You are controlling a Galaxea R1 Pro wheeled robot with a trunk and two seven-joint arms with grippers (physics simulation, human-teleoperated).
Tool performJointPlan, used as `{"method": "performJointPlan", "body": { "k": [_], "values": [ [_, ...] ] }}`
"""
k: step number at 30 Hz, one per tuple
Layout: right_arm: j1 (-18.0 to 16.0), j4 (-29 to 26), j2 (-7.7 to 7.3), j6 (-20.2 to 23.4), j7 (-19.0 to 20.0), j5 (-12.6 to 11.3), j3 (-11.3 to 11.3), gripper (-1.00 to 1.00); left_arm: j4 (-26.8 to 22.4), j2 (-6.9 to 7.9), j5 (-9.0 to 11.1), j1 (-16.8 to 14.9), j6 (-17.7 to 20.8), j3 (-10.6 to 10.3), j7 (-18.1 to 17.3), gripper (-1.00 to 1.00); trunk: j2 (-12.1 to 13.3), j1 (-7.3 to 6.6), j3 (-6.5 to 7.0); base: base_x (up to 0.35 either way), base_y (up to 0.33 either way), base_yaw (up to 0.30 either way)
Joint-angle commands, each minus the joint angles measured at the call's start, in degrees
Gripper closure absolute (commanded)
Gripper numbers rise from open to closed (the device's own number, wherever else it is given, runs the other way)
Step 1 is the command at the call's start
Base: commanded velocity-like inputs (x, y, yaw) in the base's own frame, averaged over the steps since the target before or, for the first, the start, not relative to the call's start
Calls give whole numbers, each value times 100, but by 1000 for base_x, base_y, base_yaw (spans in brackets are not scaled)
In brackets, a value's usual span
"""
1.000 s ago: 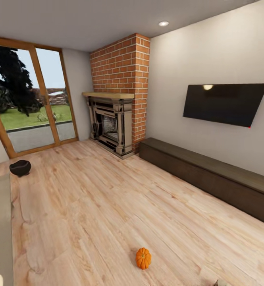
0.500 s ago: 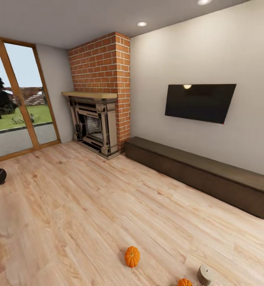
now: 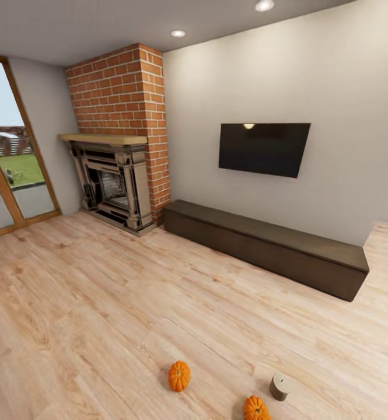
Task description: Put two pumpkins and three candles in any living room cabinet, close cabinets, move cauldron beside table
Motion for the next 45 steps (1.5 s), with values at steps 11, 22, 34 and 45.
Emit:
{"method": "performJointPlan", "body": {
  "k": [11, 22, 34, 45],
  "values": [
    [-4, 5, 4, -15, 2, 3, -1, -100, -8, 1, -3, 2, -10, -2, -2, -100, 438, -241, 146, 0, 0, -256],
    [-4, 5, 5, -15, 2, 3, -1, -100, -8, 1, 4, 2, -10, -2, -3, -100, 879, -483, 298, 0, 0, -256],
    [-4, 5, 5, -22, 2, 3, -1, -100, -8, 1, -10, 2, -13, -8, -2, -100, 1360, -747, 464, 0, 0, -256],
    [-4, 14, 5, -24, 2, 3, -1, -100, -8, 9, -56, 2, -13, -21, -2, -100, 1360, -747, 419, 0, 0, -256]
  ]
}}
